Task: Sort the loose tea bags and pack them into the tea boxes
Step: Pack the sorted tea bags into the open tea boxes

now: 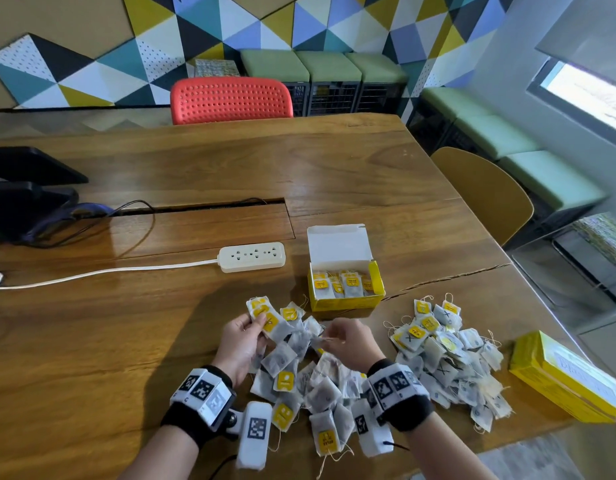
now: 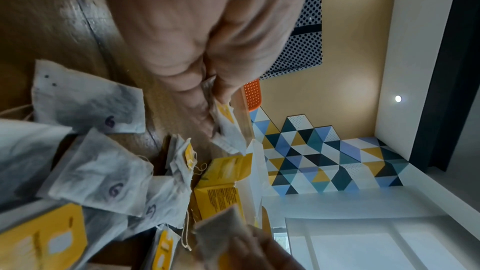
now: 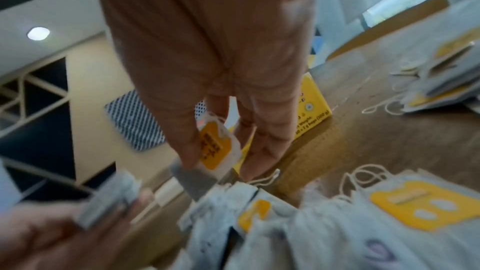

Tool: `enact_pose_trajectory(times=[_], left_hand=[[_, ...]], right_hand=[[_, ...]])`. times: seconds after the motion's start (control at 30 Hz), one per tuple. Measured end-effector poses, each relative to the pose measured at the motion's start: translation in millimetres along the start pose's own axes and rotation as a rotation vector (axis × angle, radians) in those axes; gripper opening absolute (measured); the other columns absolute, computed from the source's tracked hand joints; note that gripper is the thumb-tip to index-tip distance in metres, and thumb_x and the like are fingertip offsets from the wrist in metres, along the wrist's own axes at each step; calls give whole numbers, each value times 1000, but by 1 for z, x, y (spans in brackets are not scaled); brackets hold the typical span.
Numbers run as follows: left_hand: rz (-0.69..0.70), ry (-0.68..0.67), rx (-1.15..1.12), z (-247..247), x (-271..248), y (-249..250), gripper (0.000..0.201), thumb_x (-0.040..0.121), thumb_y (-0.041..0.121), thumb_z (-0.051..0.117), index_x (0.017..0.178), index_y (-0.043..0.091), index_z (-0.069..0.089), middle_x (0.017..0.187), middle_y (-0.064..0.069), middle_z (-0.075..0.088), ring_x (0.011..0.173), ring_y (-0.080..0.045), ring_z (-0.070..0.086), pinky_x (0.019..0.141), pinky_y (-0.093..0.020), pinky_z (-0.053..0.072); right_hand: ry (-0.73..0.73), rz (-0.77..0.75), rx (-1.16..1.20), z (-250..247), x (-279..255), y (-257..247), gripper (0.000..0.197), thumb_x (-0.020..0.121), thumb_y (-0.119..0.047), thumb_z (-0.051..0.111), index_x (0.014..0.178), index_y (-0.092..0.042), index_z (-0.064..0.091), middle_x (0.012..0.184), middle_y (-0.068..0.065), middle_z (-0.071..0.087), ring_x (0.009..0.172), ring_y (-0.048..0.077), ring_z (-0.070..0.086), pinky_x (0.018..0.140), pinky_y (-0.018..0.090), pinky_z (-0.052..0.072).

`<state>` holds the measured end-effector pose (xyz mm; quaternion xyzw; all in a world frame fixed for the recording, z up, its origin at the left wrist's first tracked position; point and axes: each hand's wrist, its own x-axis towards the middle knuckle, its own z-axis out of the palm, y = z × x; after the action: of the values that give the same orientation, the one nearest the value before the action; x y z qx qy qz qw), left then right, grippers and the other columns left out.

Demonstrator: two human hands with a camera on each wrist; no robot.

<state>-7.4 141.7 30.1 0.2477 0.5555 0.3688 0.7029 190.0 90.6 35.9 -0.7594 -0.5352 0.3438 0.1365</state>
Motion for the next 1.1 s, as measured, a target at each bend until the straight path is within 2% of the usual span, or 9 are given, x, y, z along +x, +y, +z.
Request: enact_pose_trajectory(times=[0.1,0.27,0.37,0.43,0.53,0.67,0.83,0.97,1.1], left_hand=[[14,69,11,-5,8,0,13,96,9,52,97,7,65,95,-12,70,86,-22,67,80,-34,55],[54,75,55,1,5,-2,14,97,8,52,90,9,64,91,-9,69,86,-19,65,75,-28,53],[85,41,103,6,3,-4,14,96,8,53,89,9,64,92,-10,70,87,-20,67,77,-31,53],[108,27,131,8,2,-5,14,97,10,53,90,8,65,93,-11,71,89,-22,67,79,-32,54],[145,18,163,10,-1,-6,15,97,11,52,90,7,65,92,-12,72,88,-24,68,81,-35,56],[144,-39,144,15,-5,-7,14,97,8,51,97,4,65,94,-14,72,90,-28,68,82,-38,56],[107,-84,54,20,-8,-8,17,96,7,51,104,1,65,99,-16,72,93,-27,69,84,-37,57],[74,-54,-27,19,-9,-7,20,98,12,49,102,3,66,94,-15,73,86,-23,71,72,-31,60],[21,-74,-82,21,-13,-8,25,100,16,45,99,2,66,90,-17,74,78,-22,72,61,-28,58]], right_hand=[[-22,-49,336,-13,-5,-5,18,81,-21,75,72,-23,60,72,-6,61,69,10,55,68,28,49],[-167,-117,713,-25,-14,-24,6,86,-3,68,89,-7,65,86,8,67,78,16,65,73,28,57],[-242,-157,651,-25,-14,-35,13,86,2,65,97,-3,70,81,2,67,68,8,64,68,22,56],[-225,-187,445,-20,-8,-38,24,82,0,70,104,-9,71,79,-4,66,66,3,61,67,19,53],[-128,-174,236,-11,2,-41,50,68,-9,84,113,-20,66,78,-7,65,67,4,58,71,26,55],[-38,-64,230,-5,12,-48,58,56,-20,91,102,-21,56,81,-9,60,69,7,59,64,21,51],[-14,-44,192,1,19,-41,32,60,-27,90,74,-24,61,69,-12,59,62,1,53,53,10,41],[-23,-18,334,7,21,-31,26,62,-26,89,66,-21,64,66,-6,62,62,8,55,66,29,53],[-32,34,429,9,20,-30,25,63,-23,89,69,-15,66,65,-3,61,62,11,55,65,30,52]])
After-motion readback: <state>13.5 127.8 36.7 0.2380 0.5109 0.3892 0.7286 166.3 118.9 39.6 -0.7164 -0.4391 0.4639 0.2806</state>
